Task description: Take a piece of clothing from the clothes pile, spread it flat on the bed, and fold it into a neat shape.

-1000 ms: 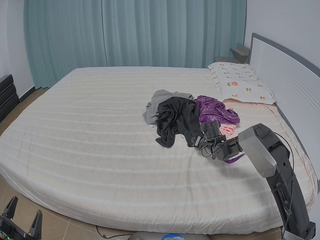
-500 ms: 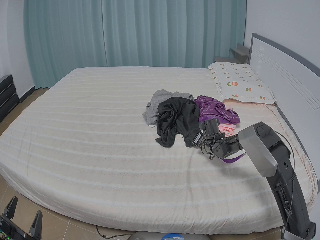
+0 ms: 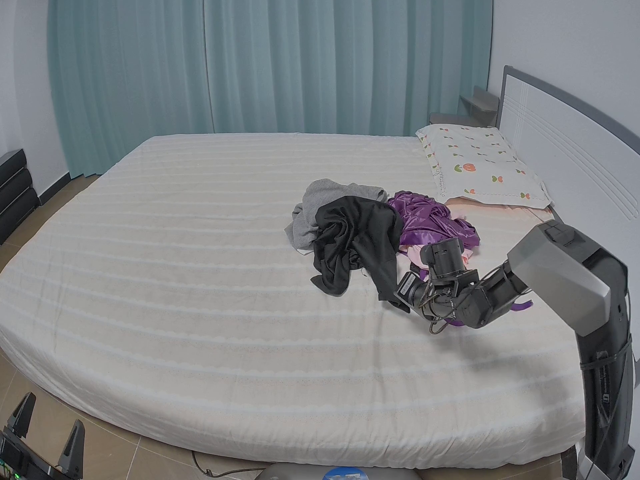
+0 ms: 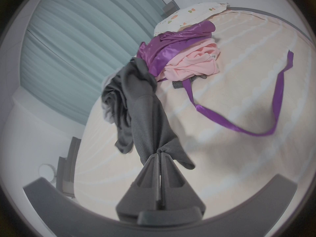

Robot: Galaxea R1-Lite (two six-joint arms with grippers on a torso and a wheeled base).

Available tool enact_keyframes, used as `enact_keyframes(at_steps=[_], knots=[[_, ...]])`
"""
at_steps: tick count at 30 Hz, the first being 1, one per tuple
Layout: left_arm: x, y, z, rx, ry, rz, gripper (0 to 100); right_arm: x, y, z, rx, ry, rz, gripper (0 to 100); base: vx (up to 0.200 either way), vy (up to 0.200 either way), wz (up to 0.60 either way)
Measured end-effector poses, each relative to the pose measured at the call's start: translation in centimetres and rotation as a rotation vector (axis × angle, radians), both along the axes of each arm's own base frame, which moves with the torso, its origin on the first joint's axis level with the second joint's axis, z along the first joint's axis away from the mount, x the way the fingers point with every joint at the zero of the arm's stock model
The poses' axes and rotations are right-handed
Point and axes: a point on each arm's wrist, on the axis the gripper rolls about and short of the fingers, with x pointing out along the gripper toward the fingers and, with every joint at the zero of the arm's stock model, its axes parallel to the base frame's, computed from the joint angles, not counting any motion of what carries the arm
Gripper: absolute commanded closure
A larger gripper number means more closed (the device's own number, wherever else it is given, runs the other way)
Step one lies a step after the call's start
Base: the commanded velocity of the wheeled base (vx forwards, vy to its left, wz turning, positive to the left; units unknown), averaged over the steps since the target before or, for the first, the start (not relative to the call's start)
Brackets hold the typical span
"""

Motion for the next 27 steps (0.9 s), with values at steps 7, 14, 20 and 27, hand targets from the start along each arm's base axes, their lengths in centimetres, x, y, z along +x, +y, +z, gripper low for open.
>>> enact_keyframes(at_steps=[7, 14, 20, 27], knots=[[0.0, 0.0, 0.0, 0.001, 0.000, 0.000, 0, -5.2, -0.7, 4.9, 0.108, -0.136, 0.088, 100, 0.000, 0.000, 0.00], [0.0, 0.0, 0.0, 0.013, -0.001, -0.005, 0, -10.0, -1.2, 12.6, 0.221, -0.382, 0.180, 100, 0.000, 0.000, 0.00], [-0.2, 0.0, 0.9, 0.006, -0.053, -0.019, 0, -13.2, -1.7, 17.8, 0.274, -0.589, 0.261, 100, 0.000, 0.000, 0.00], [-0.1, -0.2, 5.5, -0.051, -0.110, -0.104, 0, -15.6, -1.3, 20.6, 0.298, -0.713, 0.329, 100, 0.000, 0.000, 0.00]])
